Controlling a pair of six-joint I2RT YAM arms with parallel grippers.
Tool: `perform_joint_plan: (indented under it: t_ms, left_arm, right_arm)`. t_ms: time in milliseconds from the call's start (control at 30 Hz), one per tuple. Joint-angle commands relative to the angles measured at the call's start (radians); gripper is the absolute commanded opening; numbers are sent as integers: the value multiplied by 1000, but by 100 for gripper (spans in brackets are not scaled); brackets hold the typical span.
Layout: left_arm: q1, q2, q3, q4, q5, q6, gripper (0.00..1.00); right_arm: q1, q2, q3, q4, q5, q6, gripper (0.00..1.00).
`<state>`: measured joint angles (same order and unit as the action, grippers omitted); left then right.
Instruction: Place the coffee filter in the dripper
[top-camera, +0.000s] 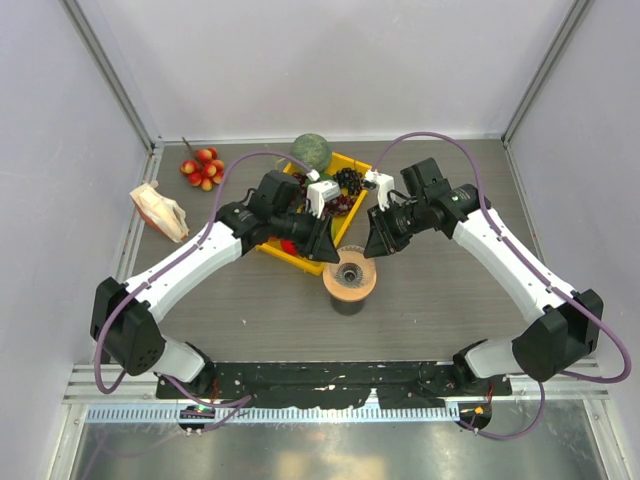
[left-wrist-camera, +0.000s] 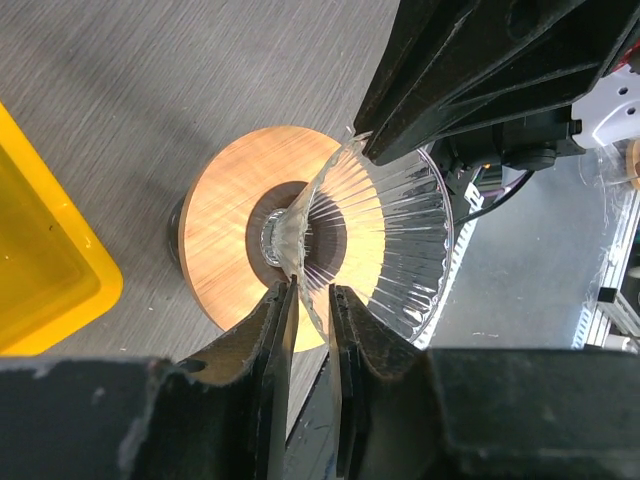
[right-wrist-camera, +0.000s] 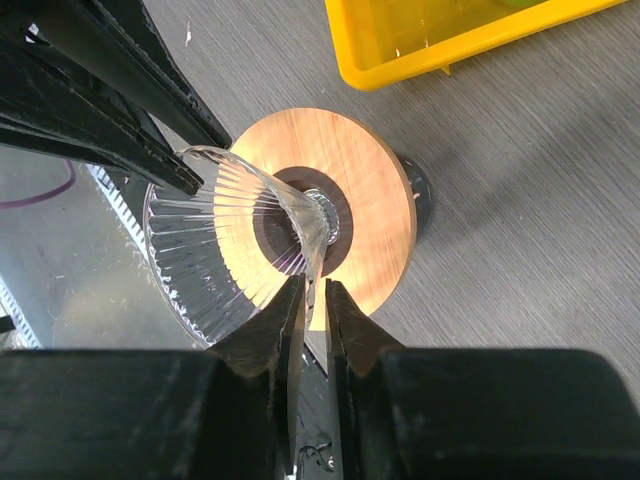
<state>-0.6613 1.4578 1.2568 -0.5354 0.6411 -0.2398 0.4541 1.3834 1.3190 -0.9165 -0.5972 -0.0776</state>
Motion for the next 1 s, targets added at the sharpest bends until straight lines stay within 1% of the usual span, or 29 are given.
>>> perform_joint_plan:
  t_ms: [0, 100, 233, 400, 967]
  left_arm:
    - [-1, 9, 29, -3, 11, -4, 22]
    - [0, 9, 21, 3, 5, -1, 13]
    - [0, 9, 7, 18, 3, 8, 10]
    - [0, 6, -16, 38, -7, 13, 1]
    - [-1, 6, -88, 94, -27, 13, 0]
  right_arm:
    - [-5, 6, 26, 2, 11, -11, 18]
    - [-3, 3, 19, 13, 19, -11, 12]
    - [-3, -4, 3, 28, 28, -11, 5]
    - [-3, -12, -24, 45, 46, -14, 5]
    - [-3, -46, -106, 125, 86, -16, 5]
